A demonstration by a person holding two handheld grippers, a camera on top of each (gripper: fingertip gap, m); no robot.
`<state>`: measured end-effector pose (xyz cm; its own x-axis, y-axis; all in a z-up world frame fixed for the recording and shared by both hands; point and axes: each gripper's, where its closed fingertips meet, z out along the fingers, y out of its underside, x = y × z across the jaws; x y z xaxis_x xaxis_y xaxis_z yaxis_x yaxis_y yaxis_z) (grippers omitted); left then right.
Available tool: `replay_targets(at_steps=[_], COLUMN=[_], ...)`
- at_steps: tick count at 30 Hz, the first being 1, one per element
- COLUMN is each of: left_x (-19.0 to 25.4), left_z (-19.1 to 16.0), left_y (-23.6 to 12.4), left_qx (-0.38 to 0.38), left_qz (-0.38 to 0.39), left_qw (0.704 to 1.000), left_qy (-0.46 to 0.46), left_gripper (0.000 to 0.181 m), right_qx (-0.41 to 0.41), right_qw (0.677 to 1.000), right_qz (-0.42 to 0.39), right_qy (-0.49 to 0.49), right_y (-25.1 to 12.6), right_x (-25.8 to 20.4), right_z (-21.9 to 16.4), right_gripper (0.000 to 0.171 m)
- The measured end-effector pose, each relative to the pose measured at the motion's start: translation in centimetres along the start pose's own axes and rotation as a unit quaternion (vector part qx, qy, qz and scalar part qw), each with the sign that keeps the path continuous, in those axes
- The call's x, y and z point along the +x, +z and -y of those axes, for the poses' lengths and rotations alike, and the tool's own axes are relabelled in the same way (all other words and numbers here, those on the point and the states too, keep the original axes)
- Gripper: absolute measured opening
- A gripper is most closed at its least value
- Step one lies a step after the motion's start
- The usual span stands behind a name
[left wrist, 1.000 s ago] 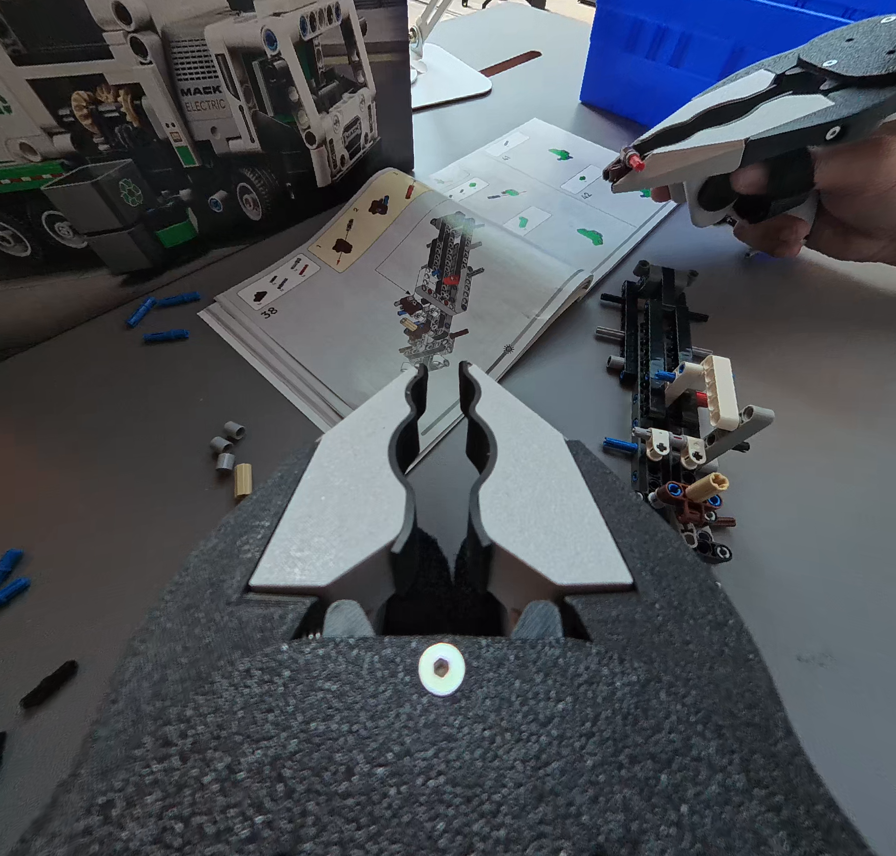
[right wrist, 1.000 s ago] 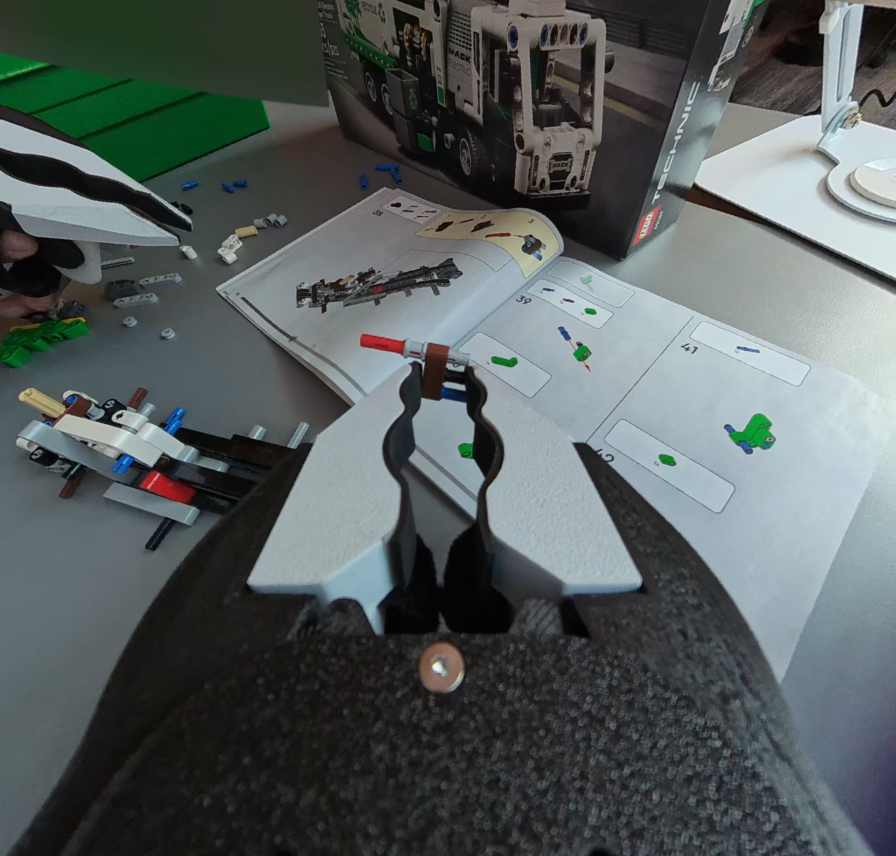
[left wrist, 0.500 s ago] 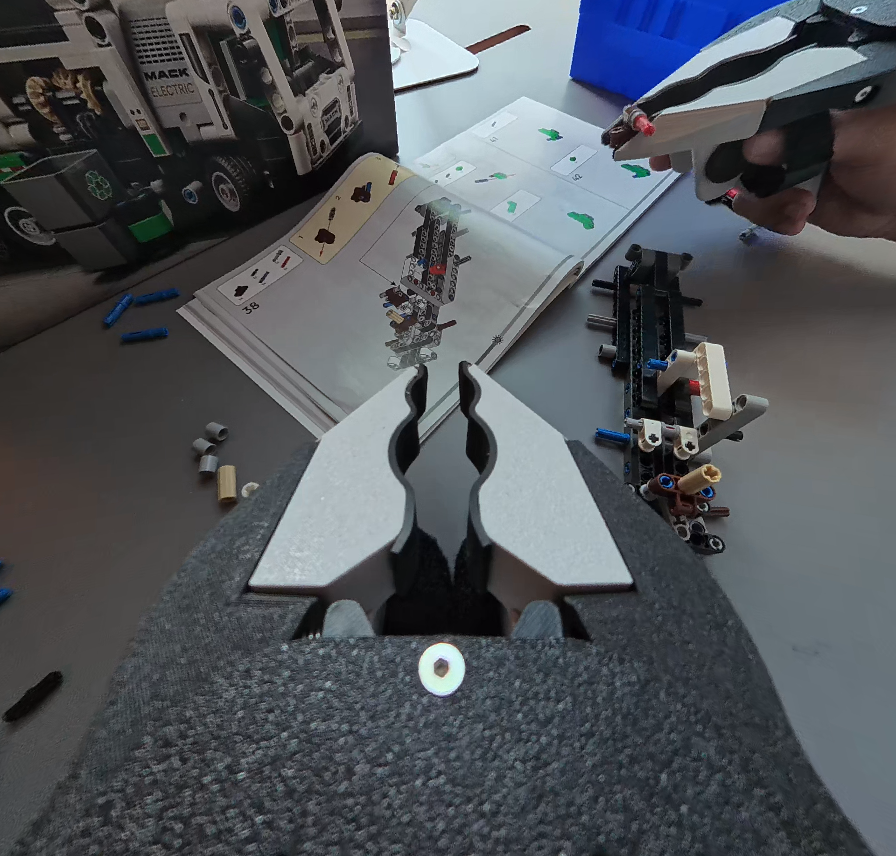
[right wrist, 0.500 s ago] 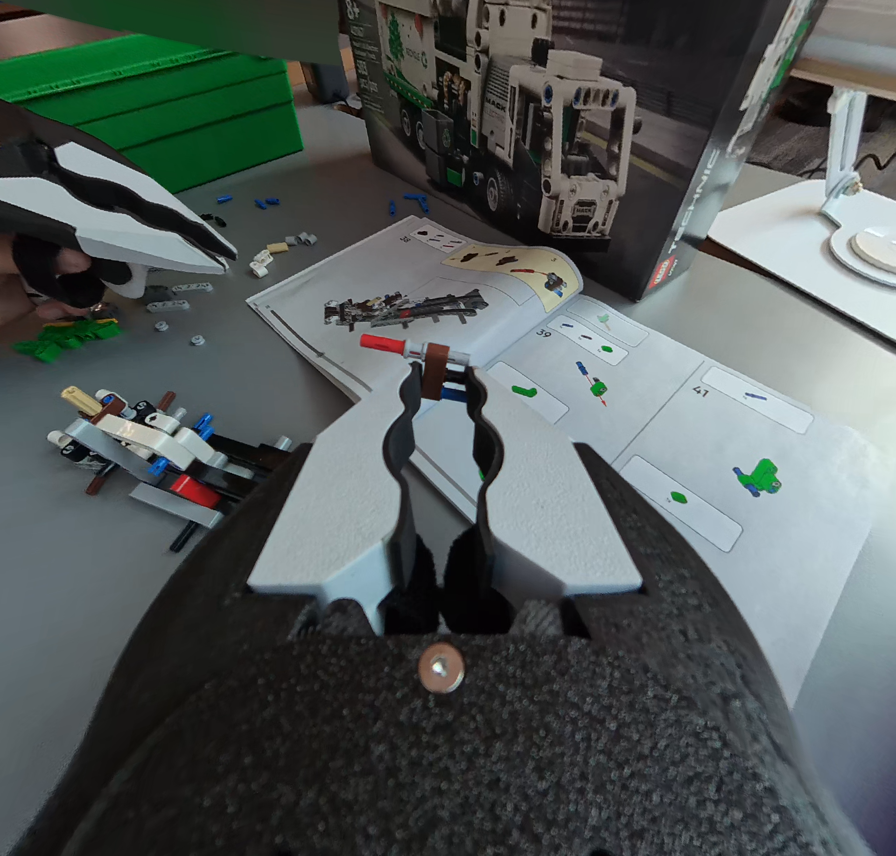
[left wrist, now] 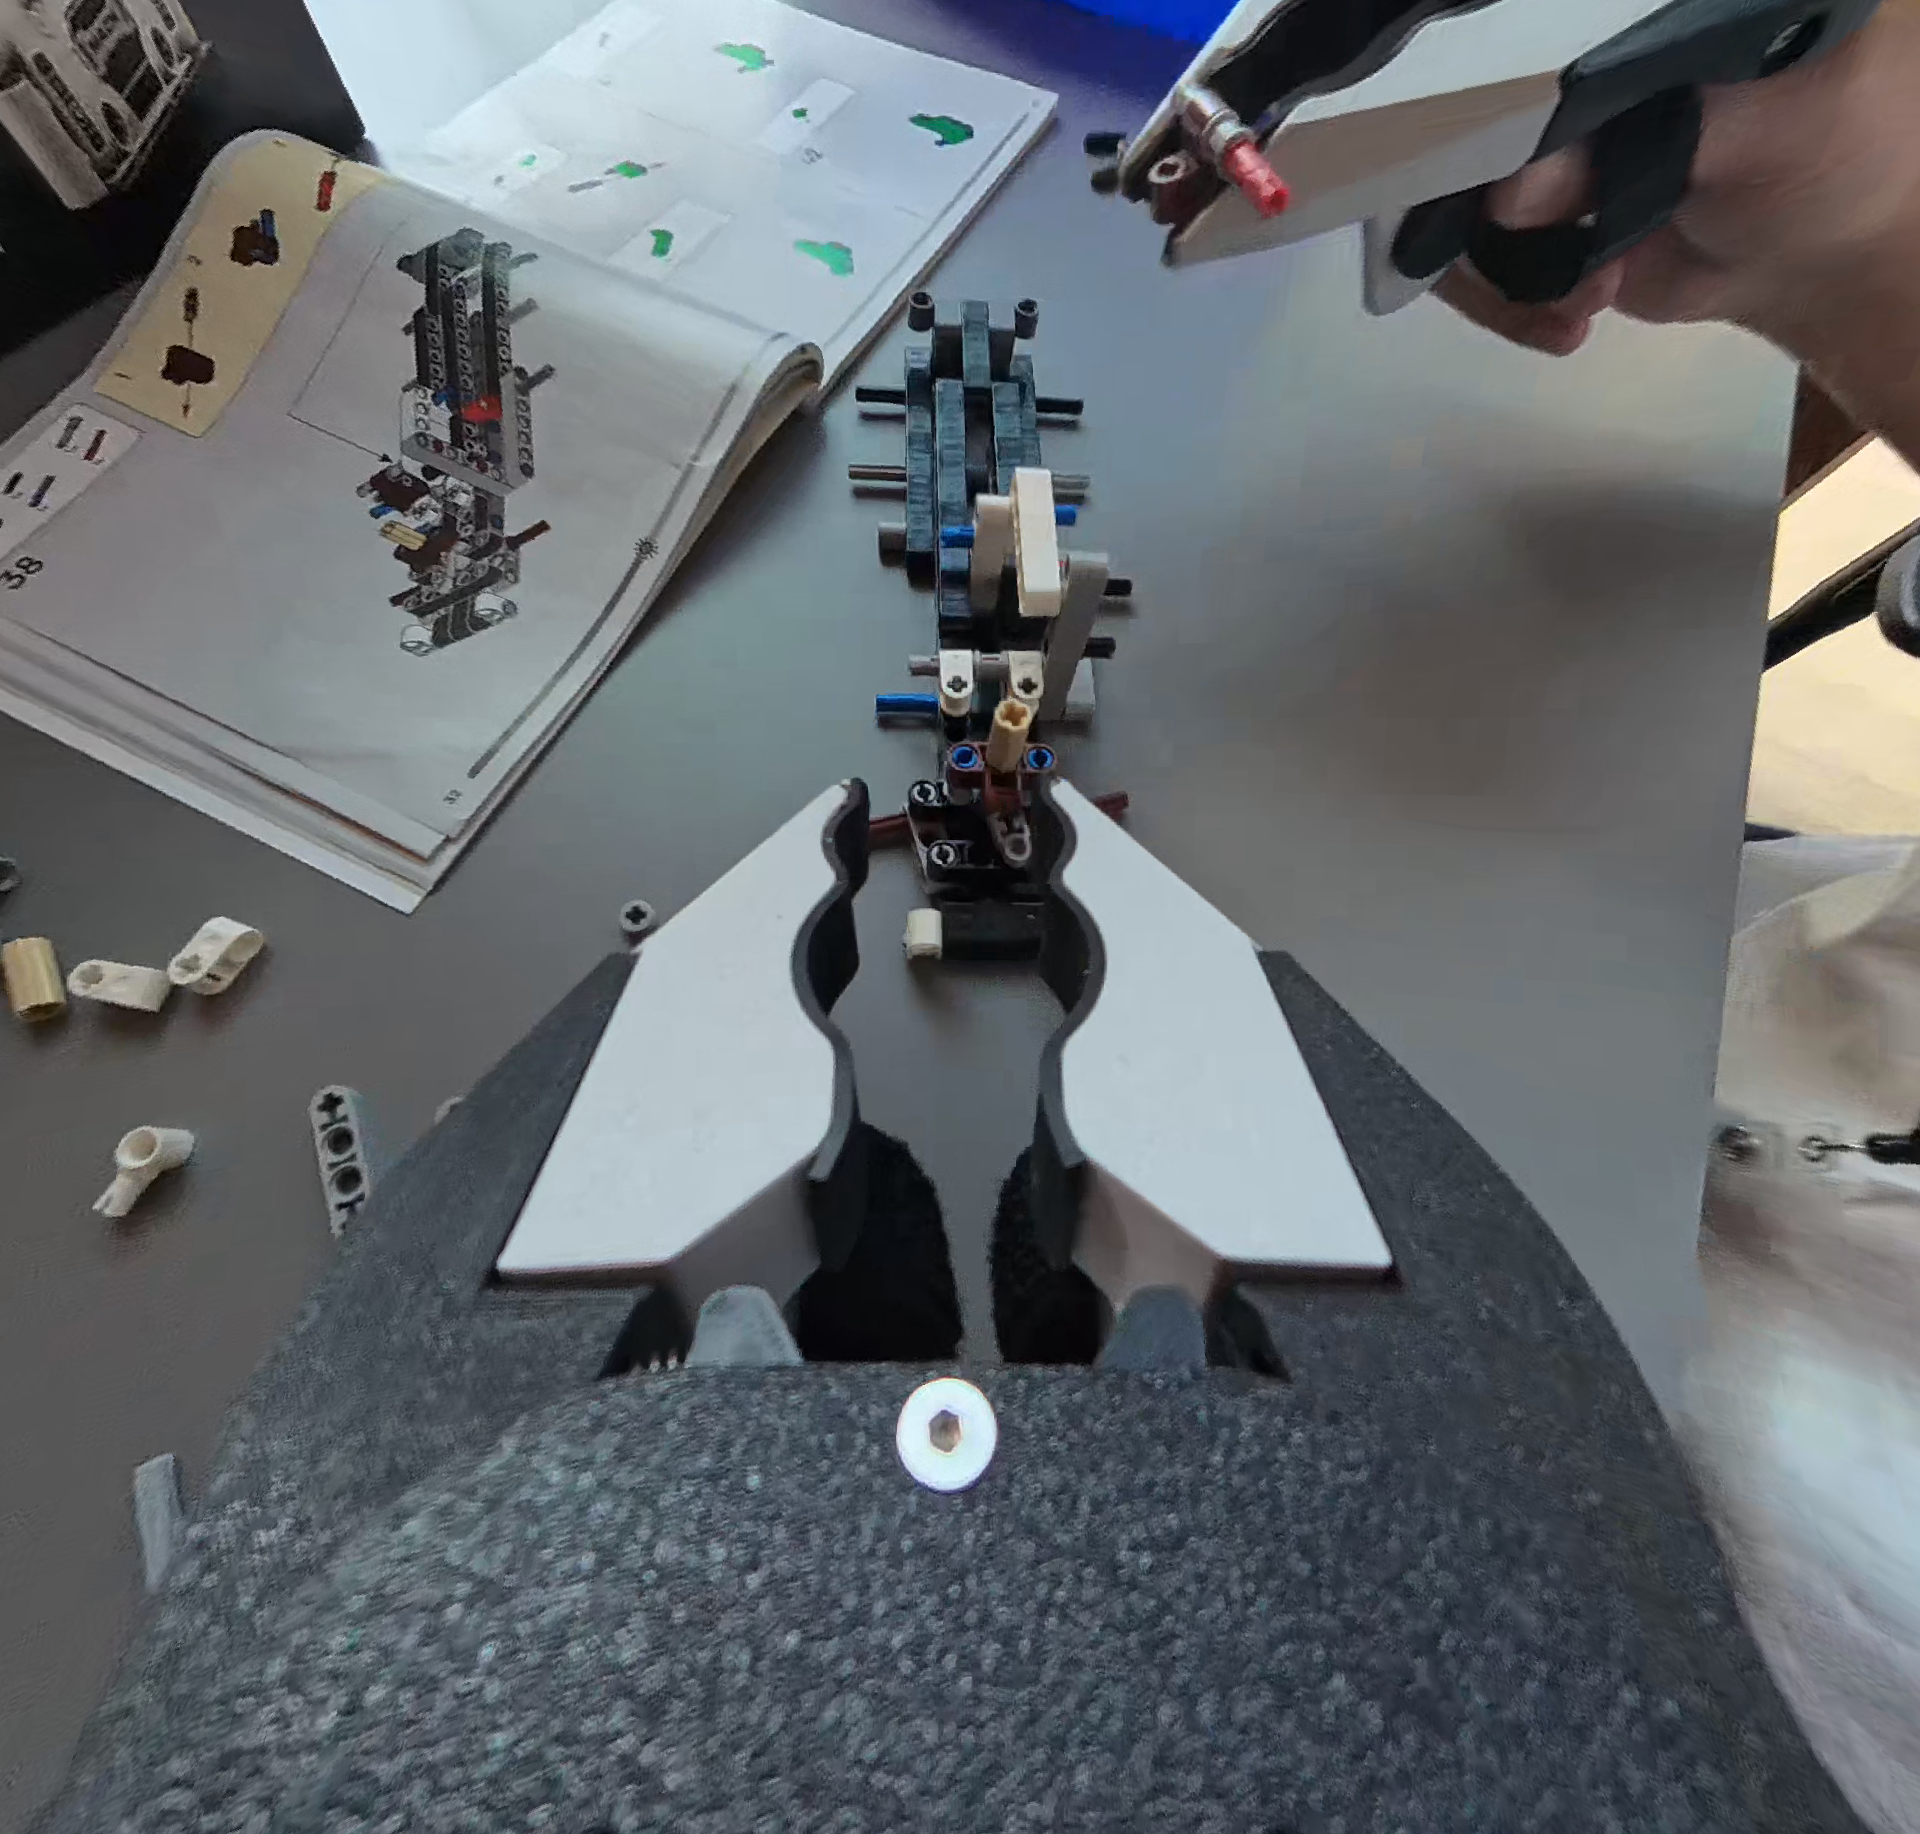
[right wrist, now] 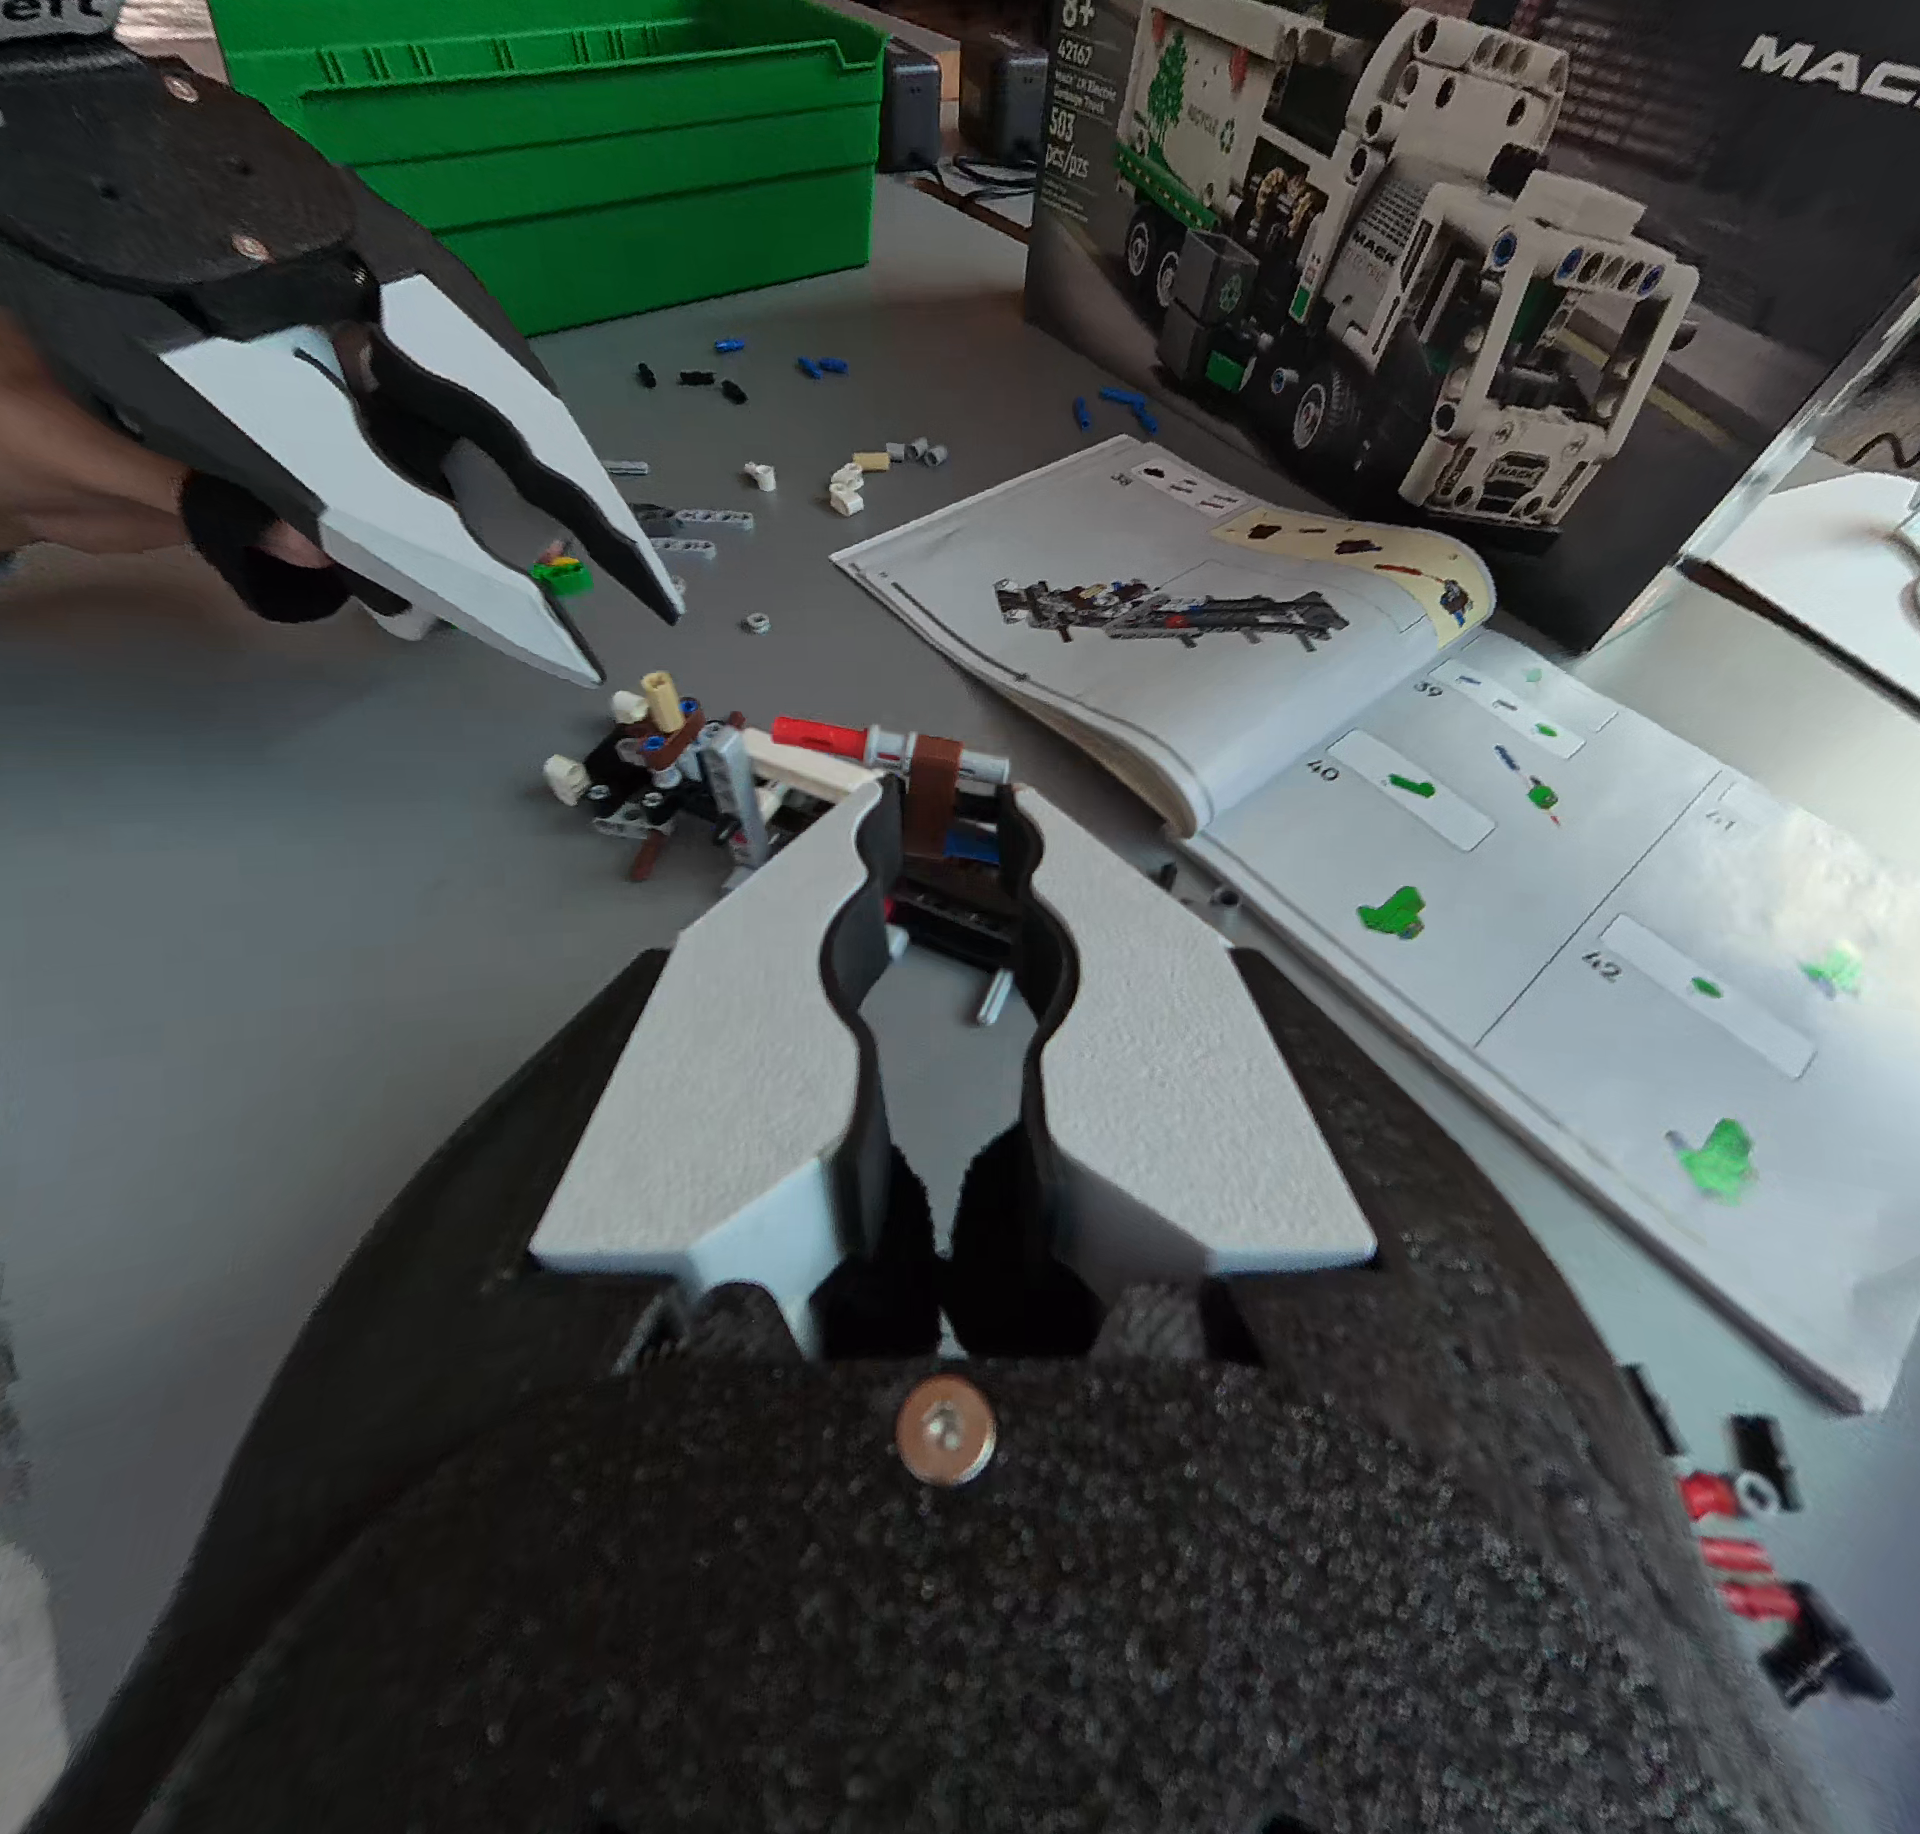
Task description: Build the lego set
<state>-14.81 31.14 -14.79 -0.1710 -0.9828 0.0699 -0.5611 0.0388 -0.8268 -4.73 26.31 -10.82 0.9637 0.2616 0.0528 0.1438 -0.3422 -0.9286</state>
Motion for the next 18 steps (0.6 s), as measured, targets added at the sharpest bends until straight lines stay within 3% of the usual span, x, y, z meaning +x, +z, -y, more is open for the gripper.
replay_targets(at_steps=[8, 14, 18], left_x=[1.7, 1.2, 2.2], left_z=[-0.6, -0.8, -0.8], left_y=[2.5, 3.4, 3.3], left_qx=[-0.02, -0.037, -0.041], left_qz=[0.033, 0.071, 0.081], left_qw=[0.999, 0.997, 0.996], left_qy=[0.036, 0.021, 0.008], left_gripper=[0.049, 0.023, 0.023], right_qx=[0.037, 0.061, 0.063], right_qw=[0.996, 0.992, 0.992], right_qz=[-0.017, -0.033, -0.037], right_qy=[0.079, 0.101, 0.103], right_y=[-4.5, -6.9, -7.9], right_x=[-3.8, -4.7, -4.7], right_z=[-1.4, -1.4, -1.7], right_gripper=[0.017, 0.017, 0.017])
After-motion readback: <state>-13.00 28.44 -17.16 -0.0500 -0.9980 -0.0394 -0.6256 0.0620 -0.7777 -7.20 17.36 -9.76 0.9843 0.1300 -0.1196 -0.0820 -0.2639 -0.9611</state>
